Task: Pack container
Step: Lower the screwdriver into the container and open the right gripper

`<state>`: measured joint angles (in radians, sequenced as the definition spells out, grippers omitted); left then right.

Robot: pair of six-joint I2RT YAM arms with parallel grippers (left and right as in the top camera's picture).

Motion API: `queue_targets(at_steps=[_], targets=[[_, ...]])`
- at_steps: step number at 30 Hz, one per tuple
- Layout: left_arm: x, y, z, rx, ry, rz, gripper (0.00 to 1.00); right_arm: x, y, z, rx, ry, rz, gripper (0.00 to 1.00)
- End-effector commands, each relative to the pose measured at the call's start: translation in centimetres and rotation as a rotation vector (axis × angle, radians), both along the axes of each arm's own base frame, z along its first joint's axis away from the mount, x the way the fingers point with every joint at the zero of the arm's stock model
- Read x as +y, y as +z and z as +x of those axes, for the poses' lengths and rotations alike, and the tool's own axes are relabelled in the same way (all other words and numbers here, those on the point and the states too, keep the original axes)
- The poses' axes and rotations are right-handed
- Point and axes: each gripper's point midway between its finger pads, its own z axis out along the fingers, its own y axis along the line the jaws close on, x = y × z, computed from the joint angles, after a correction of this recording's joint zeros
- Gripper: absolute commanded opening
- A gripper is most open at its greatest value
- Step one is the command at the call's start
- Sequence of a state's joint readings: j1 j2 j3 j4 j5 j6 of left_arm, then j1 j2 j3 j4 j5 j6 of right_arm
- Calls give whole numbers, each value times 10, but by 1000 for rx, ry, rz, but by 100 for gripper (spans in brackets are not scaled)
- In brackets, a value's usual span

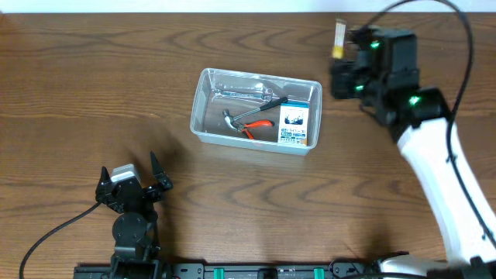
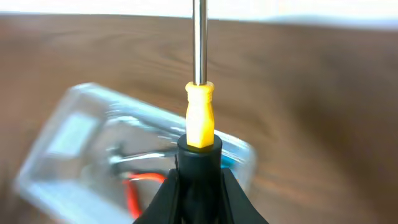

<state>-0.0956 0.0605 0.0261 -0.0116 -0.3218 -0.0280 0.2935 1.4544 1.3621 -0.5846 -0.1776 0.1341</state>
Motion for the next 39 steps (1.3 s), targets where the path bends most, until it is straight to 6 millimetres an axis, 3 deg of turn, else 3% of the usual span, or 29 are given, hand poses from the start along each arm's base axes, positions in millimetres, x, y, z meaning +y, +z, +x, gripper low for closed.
queue_targets(at_steps=[1, 6, 11, 14, 20, 23, 29, 32, 37, 39], targets=[[3, -16, -2, 48, 16, 9, 98, 54, -19, -13, -36, 220, -96, 1], [3, -16, -2, 48, 16, 9, 98, 113, -49, -1, -17, 253, -17, 1], [3, -16, -2, 48, 16, 9, 98, 157, -105, 13, 166, 103, 177, 1], [3, -16, -2, 48, 16, 9, 98, 177, -142, 8, 294, 19, 254, 1], [3, -16, -2, 48, 16, 9, 98, 202, -193, -16, 415, -46, 231, 1], [3, -16, -2, 48, 16, 9, 98, 209, -204, -24, 419, -48, 201, 2], [3, -16, -2, 48, 16, 9, 98, 214, -207, -29, 409, -44, 179, 2], [3, -16, -2, 48, 16, 9, 98, 215, -207, -30, 406, -29, 177, 23], [3, -16, -2, 48, 16, 9, 98, 223, -204, -33, 399, 1, 182, 20], [3, -16, -2, 48, 16, 9, 98, 224, -203, -33, 397, 0, 189, 34]])
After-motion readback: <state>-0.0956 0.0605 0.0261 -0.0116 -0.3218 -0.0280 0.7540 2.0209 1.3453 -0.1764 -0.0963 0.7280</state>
